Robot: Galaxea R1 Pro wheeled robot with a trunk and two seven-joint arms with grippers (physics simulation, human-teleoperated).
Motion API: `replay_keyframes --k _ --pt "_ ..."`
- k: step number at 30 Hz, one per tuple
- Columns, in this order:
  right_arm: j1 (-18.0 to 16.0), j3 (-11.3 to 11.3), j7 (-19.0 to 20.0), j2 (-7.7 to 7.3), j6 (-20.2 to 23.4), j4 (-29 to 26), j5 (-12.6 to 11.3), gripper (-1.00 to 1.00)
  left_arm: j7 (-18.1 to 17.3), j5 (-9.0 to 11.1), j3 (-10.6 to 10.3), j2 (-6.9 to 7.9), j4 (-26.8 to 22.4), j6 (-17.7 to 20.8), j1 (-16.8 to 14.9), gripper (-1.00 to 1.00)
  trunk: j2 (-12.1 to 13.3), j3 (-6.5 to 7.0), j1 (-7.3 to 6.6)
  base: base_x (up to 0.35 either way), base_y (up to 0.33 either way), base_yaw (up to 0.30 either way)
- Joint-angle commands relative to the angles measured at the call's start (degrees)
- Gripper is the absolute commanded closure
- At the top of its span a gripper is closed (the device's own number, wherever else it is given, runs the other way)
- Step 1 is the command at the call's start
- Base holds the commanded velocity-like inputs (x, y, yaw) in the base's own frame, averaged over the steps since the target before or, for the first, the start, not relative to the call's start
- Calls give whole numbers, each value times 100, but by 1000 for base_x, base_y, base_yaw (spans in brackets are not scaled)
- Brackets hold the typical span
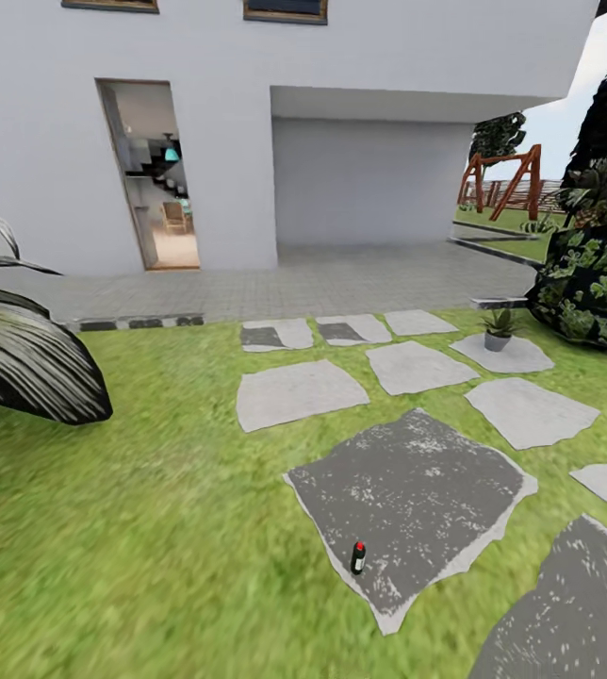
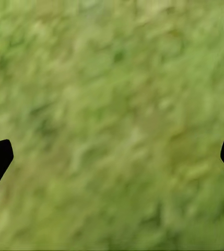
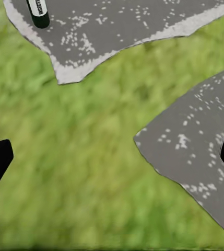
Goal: Pick up the pesticide atomizer in the garden and spray insectifuge to fully cover both potted plants in the garden.
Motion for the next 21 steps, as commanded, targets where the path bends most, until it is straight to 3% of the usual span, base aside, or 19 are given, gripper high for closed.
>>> replay_keyframes --k 1,13,21 --pt "-4 -4 -2 1 -18 2 -2 -100 -4 -9 17 -1 6 -19 -2 -100 -2 -5 -1 0 201 -288" --pt "-4 -13 -10 1 -18 13 3 -100 -5 -17 13 -4 32 -19 -2 -100 -2 -5 -1 7 289 -289" --pt "-4 -6 -10 1 -18 24 3 -100 -5 -25 10 -11 51 -19 -2 -100 -2 -5 -1 120 304 -289"
